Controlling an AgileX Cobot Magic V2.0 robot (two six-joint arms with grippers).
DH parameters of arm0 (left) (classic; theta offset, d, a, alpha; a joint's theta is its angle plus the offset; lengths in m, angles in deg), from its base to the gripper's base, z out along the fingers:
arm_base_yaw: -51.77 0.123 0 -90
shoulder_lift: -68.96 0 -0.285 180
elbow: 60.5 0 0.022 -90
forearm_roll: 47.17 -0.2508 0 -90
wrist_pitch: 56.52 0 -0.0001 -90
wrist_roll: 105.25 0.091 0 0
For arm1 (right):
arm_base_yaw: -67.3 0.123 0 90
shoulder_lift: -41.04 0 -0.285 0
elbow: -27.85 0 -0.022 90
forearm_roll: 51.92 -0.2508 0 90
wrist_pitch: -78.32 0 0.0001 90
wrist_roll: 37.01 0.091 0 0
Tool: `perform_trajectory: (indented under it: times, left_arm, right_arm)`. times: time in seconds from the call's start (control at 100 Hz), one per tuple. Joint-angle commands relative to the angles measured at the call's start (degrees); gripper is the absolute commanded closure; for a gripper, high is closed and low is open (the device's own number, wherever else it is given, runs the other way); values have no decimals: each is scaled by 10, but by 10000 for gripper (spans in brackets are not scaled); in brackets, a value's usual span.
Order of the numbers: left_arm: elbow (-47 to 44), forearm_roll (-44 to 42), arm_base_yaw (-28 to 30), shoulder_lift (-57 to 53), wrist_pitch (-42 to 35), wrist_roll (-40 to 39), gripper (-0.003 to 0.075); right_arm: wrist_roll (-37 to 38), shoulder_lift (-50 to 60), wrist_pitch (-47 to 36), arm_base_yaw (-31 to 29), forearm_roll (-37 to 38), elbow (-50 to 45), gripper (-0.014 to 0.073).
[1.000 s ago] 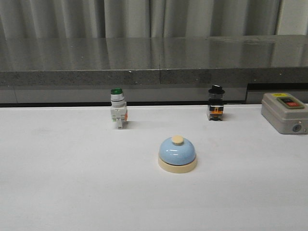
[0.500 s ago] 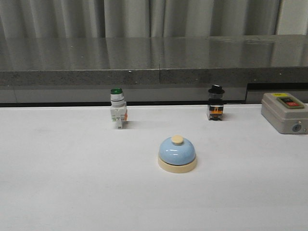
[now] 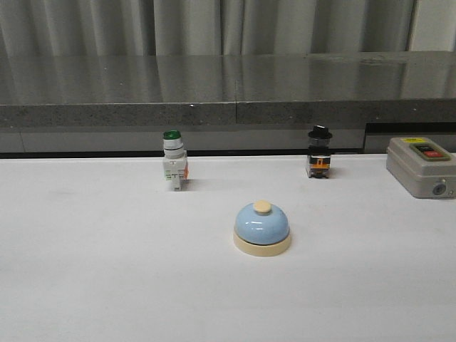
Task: Place and press bell with both arms
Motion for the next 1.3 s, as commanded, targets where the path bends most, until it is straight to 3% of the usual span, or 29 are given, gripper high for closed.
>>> perform_trajectory:
  times: [0.0, 1.04, 1.29]
  left_arm:
    - [-32, 0, 1, -18, -44, -5, 741]
    - [-32, 0, 1, -18, -44, -5, 741]
    - [-32, 0, 1, -18, -44, -5, 741]
  right_arm:
    - [-4, 12, -46, -3, 6, 12, 658]
    - [-4, 12, -72, -3, 6, 16, 658]
    - [-3, -30, 0, -3, -12, 109, 658]
